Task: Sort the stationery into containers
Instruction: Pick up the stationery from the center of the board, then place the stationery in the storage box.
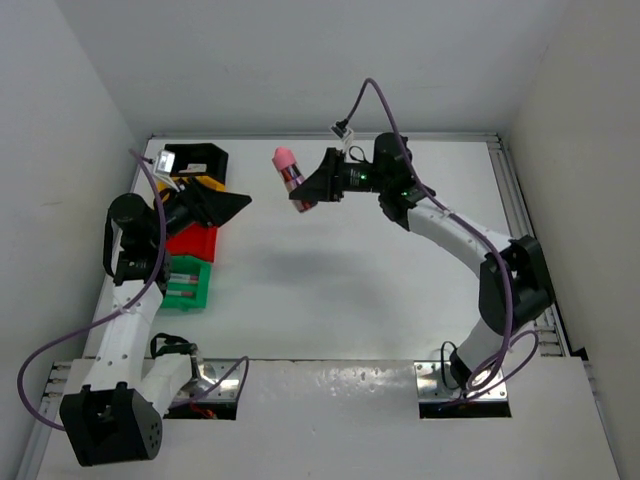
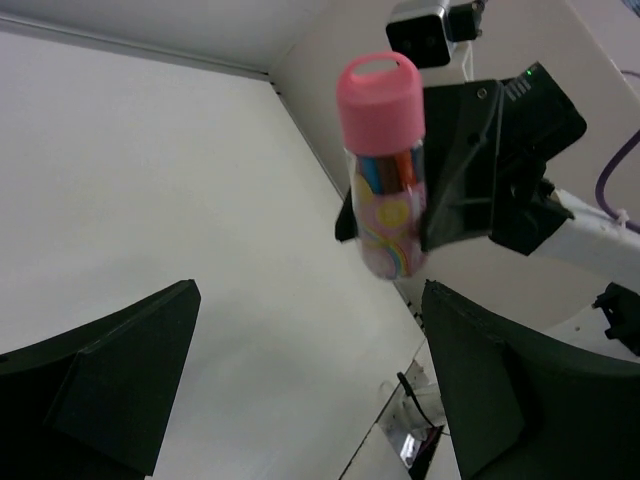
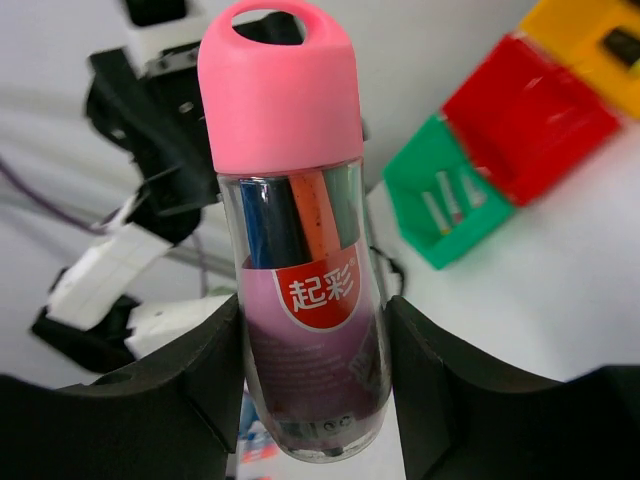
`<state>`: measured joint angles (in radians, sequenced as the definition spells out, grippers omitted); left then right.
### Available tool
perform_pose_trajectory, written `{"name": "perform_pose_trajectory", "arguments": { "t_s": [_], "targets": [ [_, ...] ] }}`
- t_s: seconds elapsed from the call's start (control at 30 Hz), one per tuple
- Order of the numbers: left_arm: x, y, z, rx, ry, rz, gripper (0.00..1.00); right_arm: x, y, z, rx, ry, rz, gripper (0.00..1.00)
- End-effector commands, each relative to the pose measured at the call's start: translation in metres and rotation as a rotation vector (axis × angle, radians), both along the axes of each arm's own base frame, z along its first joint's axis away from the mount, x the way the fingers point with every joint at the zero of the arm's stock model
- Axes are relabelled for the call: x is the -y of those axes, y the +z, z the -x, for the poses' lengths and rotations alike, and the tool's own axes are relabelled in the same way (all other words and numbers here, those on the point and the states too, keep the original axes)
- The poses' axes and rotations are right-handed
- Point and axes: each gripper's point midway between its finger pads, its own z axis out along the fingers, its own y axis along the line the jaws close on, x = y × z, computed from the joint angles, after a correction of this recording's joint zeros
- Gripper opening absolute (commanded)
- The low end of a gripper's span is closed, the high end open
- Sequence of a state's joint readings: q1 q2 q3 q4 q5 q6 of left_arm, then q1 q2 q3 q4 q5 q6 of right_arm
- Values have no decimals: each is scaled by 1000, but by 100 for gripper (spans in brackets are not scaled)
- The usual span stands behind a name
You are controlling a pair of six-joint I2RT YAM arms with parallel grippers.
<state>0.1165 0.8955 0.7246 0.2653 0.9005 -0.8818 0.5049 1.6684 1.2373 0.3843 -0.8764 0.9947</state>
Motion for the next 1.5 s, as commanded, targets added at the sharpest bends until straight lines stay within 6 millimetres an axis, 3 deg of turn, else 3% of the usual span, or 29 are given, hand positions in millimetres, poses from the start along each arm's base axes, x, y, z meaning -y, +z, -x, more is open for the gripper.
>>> {"name": "perform_pose_trajectory", "arguments": {
  "t_s": [0.0, 0.13, 0.57, 0.93, 1.13, 1.23, 1.4, 1.43, 1.47],
  "targets": [
    [1, 33, -2, 76, 24, 54, 100, -12, 48, 26, 35, 112, -145, 0],
    [1, 30, -4, 76, 36, 57, 100, -19, 52, 27, 14, 124, -181, 0],
    [18, 30, -11, 118, -13, 78, 99, -51, 24, 31, -22, 168, -128, 0],
    [34, 11, -13, 75, -55, 85, 92, -68, 20, 36, -25, 202, -122, 0],
    [37, 14, -12, 90, -63, 91, 75, -77, 17, 39, -27, 216, -121, 0],
    [37, 11, -12, 86, -64, 85, 61, -78, 16, 39, -27, 219, -121, 0],
    [37, 5, -12, 67, -64, 82, 28, -78, 15, 38, -17, 216, -110, 0],
    [38, 1, -13, 54, -67, 72, 13, -79, 13, 38, -25, 216, -103, 0],
    [38, 6, -13, 64, -77, 58, 4, -79, 11, 37, -14, 215, -93, 12]
  ]
}}
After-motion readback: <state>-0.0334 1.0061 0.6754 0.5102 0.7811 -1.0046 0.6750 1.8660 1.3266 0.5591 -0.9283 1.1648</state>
